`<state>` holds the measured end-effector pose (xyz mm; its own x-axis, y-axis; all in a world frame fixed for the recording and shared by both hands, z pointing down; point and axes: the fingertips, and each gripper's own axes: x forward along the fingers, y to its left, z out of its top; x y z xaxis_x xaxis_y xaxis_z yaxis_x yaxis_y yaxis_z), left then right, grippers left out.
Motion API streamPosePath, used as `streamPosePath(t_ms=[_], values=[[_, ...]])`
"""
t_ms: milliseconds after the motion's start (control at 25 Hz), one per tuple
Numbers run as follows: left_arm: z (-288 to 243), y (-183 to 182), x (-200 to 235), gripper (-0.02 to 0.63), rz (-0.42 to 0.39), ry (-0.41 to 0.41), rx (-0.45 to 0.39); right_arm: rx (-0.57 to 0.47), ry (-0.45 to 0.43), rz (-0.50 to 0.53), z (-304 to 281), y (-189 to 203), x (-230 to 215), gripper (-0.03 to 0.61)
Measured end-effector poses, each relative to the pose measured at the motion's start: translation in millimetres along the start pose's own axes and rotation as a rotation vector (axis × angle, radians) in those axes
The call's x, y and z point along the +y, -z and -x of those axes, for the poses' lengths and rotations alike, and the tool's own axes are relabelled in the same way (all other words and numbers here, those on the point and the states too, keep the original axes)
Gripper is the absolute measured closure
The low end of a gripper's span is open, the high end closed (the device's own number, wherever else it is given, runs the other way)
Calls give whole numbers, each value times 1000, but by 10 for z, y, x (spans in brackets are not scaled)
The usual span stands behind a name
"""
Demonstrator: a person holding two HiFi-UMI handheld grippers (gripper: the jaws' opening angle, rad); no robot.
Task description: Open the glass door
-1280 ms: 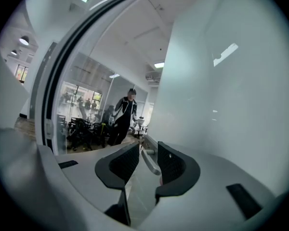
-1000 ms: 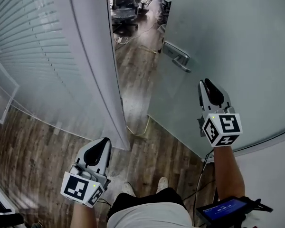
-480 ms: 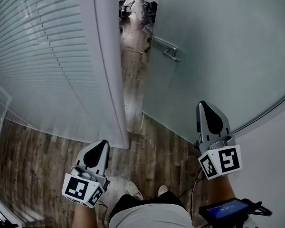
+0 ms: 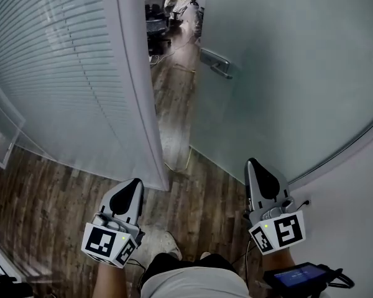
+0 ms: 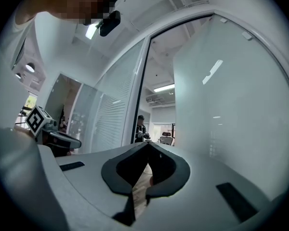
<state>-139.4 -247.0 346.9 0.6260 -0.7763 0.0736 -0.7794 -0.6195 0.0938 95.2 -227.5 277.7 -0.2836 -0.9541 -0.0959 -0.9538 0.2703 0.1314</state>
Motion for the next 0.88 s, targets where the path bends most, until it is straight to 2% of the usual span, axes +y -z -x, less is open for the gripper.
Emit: streamPosePath(t_ms=[160, 440, 560, 760, 880], values=[[181, -196, -372, 614, 7, -51, 3, -10, -40, -8, 302, -247, -138, 575], [470, -254, -956, 614, -20, -107, -2, -21, -101, -62, 803, -308, -270, 575], [556, -259, -1065, 614, -38, -120, -5, -24, -120, -76, 884, -278, -255, 575], [812, -566, -1184, 614, -52, -143, -16, -23, -151, -75, 1003, -608, -161, 577], [933, -615, -1105, 614, -58, -161, -35, -27, -171, -68, 987, -663, -17, 577]])
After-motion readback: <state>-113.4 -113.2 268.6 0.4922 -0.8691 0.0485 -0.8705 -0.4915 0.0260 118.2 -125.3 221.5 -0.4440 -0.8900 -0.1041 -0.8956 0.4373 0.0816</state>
